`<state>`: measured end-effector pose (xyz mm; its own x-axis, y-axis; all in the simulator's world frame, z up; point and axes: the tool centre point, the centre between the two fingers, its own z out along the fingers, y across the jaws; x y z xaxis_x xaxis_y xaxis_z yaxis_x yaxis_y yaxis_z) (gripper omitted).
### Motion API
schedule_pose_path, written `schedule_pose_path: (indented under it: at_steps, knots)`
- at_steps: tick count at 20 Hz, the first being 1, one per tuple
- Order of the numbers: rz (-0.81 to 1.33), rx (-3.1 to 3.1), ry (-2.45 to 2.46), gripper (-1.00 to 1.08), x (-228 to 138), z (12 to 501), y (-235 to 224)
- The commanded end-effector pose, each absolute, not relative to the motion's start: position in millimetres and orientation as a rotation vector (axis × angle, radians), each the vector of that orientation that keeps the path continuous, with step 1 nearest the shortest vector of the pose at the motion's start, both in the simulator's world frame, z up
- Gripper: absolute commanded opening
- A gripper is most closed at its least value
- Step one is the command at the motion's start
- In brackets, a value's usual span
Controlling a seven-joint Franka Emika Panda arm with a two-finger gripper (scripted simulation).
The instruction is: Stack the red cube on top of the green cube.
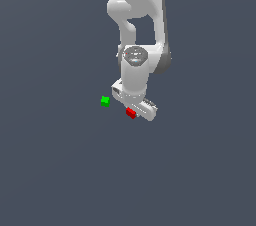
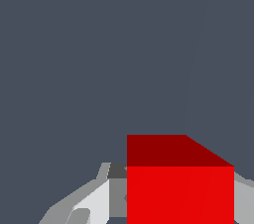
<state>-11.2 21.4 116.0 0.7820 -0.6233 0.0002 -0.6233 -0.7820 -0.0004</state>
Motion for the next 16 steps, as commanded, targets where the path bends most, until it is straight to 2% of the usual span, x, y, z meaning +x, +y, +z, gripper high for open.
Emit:
schedule_pose_path:
  at_steps: [1,7,16]
  knots:
    - [-0.001,-2.965,1.038,-1.0,-16.1,114.2,15.4]
    - [-0.001,-2.965,1.038,-1.0,-39.2,104.9,-10.0]
    - [-0.001,-2.965,1.038,-1.0,-95.0,81.7,-73.3]
